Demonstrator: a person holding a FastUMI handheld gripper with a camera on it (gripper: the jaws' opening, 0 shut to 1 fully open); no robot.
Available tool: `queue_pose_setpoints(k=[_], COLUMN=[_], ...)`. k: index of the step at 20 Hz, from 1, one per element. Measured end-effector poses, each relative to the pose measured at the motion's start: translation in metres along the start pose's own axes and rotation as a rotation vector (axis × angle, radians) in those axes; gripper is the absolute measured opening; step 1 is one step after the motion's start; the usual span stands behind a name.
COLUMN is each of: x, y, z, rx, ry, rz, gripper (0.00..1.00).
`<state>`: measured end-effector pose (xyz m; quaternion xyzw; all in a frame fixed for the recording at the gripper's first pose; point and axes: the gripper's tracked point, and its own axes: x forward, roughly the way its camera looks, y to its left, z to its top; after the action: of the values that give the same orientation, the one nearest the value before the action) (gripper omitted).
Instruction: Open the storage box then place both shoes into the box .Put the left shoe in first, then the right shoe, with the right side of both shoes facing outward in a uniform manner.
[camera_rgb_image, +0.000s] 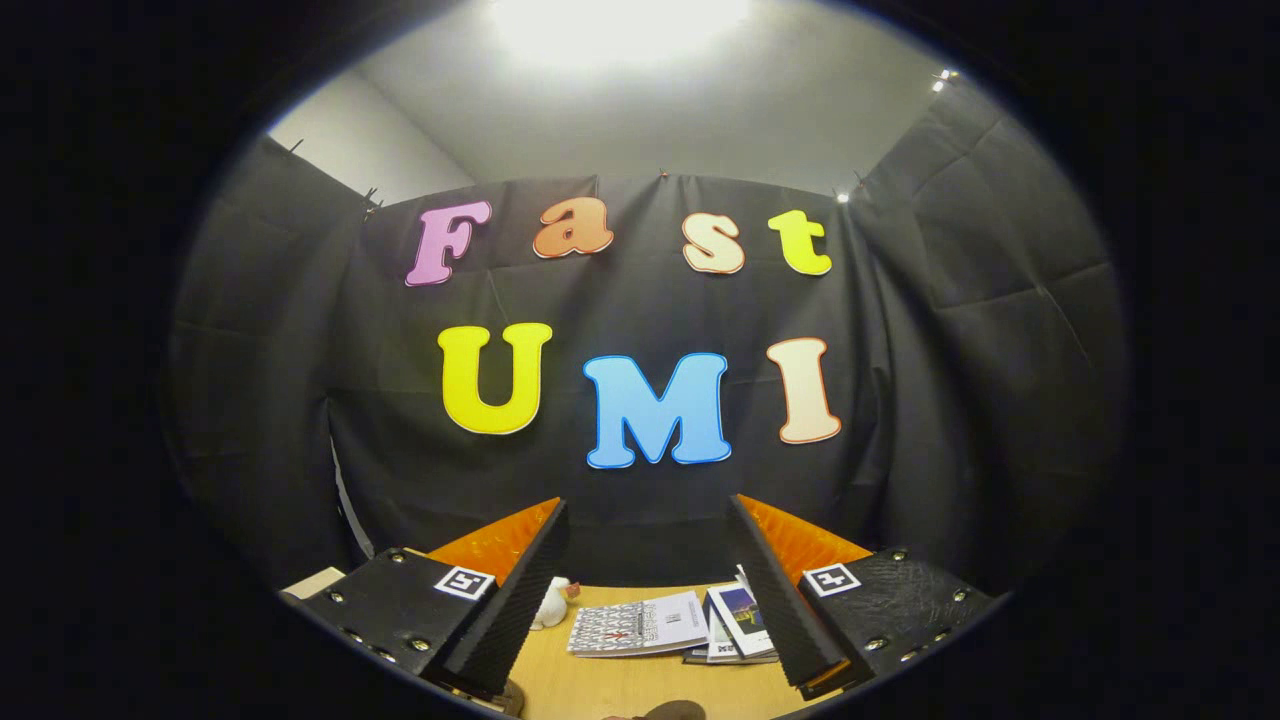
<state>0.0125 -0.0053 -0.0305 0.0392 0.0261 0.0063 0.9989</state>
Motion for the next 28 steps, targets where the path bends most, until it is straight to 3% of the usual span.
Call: queue_pose_setpoints(k=[6, 16, 24, 28], x=[0.011, 0.007, -0.006, -0.021], y=[0.018, 0.103, 0.159, 0.194], z=[-0.039, -0.135, -0.200, -0.233], rx=[0.072, 0.307, 0.429, 0.542], ry=[0.083, 0.353, 0.550, 0.669], rz=[0.065, 0.355, 0.491, 0.598], gripper=[0.97, 0.98, 0.97, 0.97])
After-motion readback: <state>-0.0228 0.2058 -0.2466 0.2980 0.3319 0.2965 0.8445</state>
